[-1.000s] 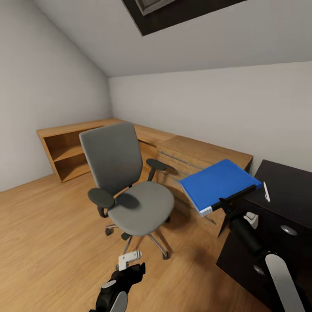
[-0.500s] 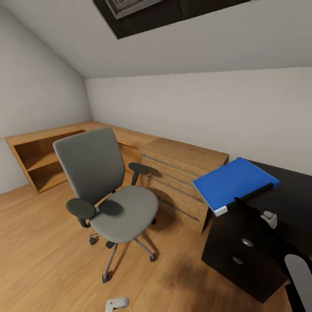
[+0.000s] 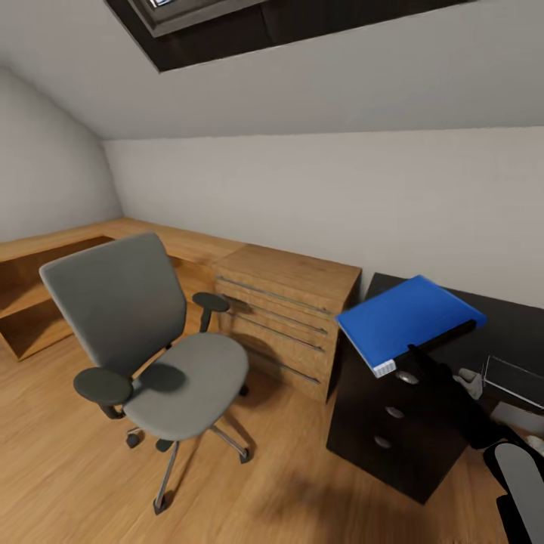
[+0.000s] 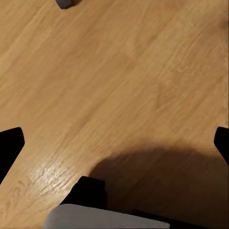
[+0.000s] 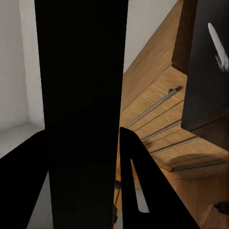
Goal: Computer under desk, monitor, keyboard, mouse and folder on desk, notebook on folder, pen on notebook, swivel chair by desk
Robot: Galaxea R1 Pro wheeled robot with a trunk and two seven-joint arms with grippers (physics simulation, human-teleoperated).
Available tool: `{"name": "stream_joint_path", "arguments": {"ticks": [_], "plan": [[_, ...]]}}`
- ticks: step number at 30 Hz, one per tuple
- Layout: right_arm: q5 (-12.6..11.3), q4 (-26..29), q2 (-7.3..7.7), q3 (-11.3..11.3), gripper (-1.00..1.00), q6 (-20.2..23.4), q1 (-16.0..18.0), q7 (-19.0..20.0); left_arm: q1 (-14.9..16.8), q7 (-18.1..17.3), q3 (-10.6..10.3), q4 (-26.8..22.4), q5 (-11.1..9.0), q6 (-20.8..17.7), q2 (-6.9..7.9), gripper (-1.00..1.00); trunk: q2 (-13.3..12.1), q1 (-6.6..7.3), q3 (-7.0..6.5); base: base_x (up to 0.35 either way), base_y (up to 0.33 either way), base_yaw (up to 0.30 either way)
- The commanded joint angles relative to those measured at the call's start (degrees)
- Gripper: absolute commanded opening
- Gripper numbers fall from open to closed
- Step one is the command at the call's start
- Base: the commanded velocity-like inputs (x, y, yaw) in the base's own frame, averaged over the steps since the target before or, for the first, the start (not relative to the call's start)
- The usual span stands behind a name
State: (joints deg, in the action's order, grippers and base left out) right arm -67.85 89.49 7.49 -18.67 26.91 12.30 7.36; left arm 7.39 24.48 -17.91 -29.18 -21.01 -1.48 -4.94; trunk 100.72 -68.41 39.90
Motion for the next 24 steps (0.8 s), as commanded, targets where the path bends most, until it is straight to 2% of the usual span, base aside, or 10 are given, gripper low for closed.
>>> {"name": "stream_joint_path", "arguments": {"ticks": [1,5,12,15,16,19,24], "plan": [[-0.2,-0.03,-0.02,-0.12,-1.0,0.35,0.04,0.1,0.04,-0.14,-0.45,0.0,-0.39,-0.11,0.07,1.0,-0.39,0.23,-0.13,0.0,0.0,-0.271],[-0.28,-0.15,0.04,-0.43,-1.0,0.46,0.05,0.19,0.04,-4.28,-0.42,0.29,-0.35,0.04,0.17,1.0,-1.99,1.11,-0.85,0.0,0.0,-0.288],[-0.55,-2.17,0.06,-0.91,-1.0,0.47,0.08,0.35,0.04,-5.33,-0.58,0.35,-0.11,0.15,0.08,1.0,-4.8,2.65,-2.11,0.0,0.0,-0.298],[-1.61,-3.5,0.12,-0.92,-1.0,0.5,0.09,0.37,0.02,-5.44,-0.79,0.35,0.04,1.47,0.04,1.0,-4.8,2.65,-2.11,0.0,0.0,-0.3],[-2.88,-3.76,0.14,-0.93,-1.0,0.49,0.09,0.32,0.03,-5.47,-0.78,0.35,0.07,3.56,0.03,1.0,-4.8,2.65,-2.11,0.0,0.0,-0.3],[-4.23,-3.9,0.21,-0.93,-1.0,0.44,0.09,0.19,0.05,-5.52,-0.75,0.54,0.03,8.15,0.03,1.0,-4.8,2.65,-2.11,0.0,0.0,-0.3],[-4.83,-3.88,0.24,-1.0,-1.0,0.42,0.09,0.12,0.04,-5.57,-0.9,3.01,0.07,13.09,-0.05,1.0,-4.8,2.65,-2.11,0.0,0.0,-0.3]]}}
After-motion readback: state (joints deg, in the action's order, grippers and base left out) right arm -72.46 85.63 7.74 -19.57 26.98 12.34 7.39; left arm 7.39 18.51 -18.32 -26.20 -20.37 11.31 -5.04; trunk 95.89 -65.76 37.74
